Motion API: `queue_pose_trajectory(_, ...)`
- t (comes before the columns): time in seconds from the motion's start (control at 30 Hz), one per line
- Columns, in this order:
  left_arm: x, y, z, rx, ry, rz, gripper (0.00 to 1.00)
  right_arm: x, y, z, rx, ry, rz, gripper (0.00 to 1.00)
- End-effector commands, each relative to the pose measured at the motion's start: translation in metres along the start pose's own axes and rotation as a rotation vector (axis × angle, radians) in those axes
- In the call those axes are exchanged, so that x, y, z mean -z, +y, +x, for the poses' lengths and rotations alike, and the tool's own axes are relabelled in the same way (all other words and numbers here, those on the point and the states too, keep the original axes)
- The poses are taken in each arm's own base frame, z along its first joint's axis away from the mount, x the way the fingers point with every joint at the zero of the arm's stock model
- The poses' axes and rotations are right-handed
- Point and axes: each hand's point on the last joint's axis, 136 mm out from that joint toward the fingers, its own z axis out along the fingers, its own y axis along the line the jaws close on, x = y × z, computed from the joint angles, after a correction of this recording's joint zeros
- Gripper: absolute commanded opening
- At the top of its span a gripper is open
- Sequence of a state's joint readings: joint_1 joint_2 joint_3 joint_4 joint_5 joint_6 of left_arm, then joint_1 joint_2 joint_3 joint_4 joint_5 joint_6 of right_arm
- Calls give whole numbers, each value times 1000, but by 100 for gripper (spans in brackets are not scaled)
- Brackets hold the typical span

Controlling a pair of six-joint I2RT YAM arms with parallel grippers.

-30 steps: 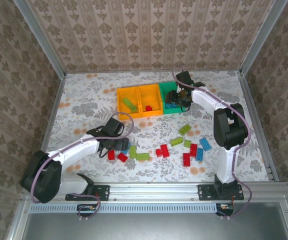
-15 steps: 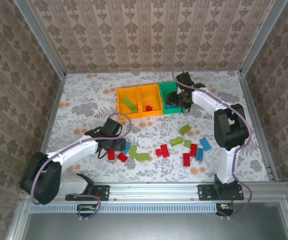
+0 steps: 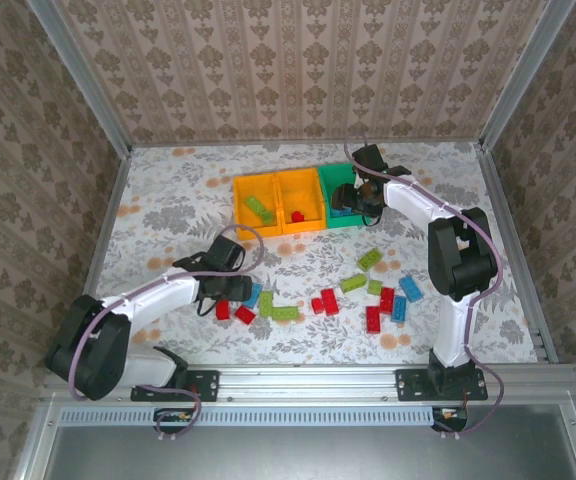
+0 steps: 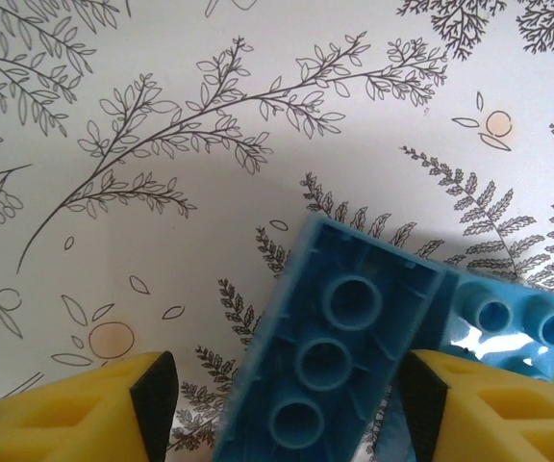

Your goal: Sort the legos into containers by color

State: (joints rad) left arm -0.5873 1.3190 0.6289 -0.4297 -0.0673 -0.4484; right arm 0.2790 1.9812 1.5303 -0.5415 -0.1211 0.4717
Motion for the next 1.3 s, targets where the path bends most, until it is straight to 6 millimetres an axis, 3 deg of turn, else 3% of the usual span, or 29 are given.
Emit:
queue_pose_trajectory(0.0,-5,4,4,20,35,-13,60,10,-2,-1,4,-7,7,67)
queue_pose_trajectory(0.23,-12,-1,-2,31,47,-1,49,15,1,-4,9,-21,-5,67)
queue_pose_trajectory(0.47,-11,-3,-10,47,37,8,30,39,12,-17,18,-99,-45,68)
queue_pose_trajectory(0.63,4,-5,-32,66,-37,15,24,67,10,-32,21,-212,-36,69)
queue_pose_trajectory(0.8,23,-20,-67,67,-120,59,22,78,-14,-38,-6,-277,30,71)
queue_pose_trajectory(0.9,34,-35,-91,48,-170,104,22,73,-40,-37,-28,-287,97,71)
queue_pose_trajectory(1.0,45,-52,-113,20,-209,156,22,55,-59,-32,-36,-238,128,64)
queue_pose_trajectory(1.27,54,-101,-149,-47,-253,272,23,22,-70,-25,5,-185,156,52)
